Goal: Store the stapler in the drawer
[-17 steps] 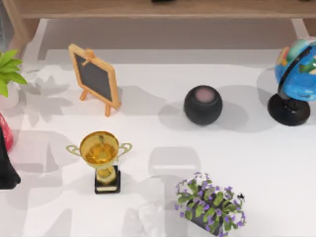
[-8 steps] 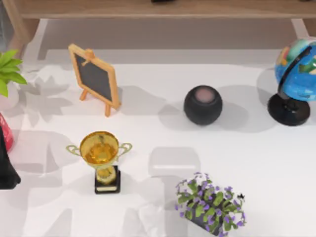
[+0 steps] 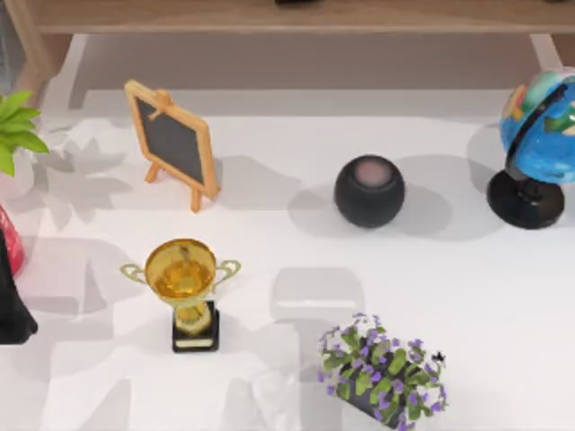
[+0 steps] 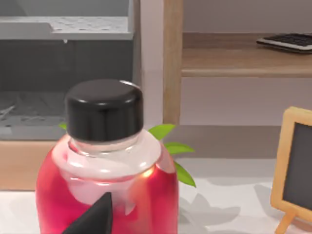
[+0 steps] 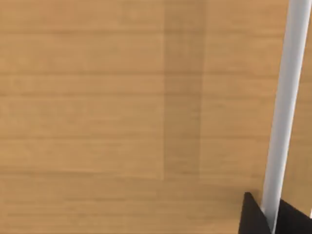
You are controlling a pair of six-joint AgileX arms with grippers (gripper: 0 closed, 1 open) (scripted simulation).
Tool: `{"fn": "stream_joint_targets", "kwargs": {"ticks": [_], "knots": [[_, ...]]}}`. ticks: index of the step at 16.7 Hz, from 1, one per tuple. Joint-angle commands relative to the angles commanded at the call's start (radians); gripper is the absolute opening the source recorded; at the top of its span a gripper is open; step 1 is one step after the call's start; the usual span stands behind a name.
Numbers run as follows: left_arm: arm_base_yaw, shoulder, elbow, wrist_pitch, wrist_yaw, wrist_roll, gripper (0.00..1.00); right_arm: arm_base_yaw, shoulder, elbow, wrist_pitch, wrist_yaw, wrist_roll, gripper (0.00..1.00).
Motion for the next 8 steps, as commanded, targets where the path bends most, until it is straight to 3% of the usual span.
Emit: {"fn": "stream_joint_targets", "kwargs": {"ticks": [8], "knots": [[0.0, 0.0, 0.0, 0.0, 0.0, 0.0, 1.0, 0.011, 0.009, 0.016, -0.016, 0.014, 0.001, 0.0]]}}
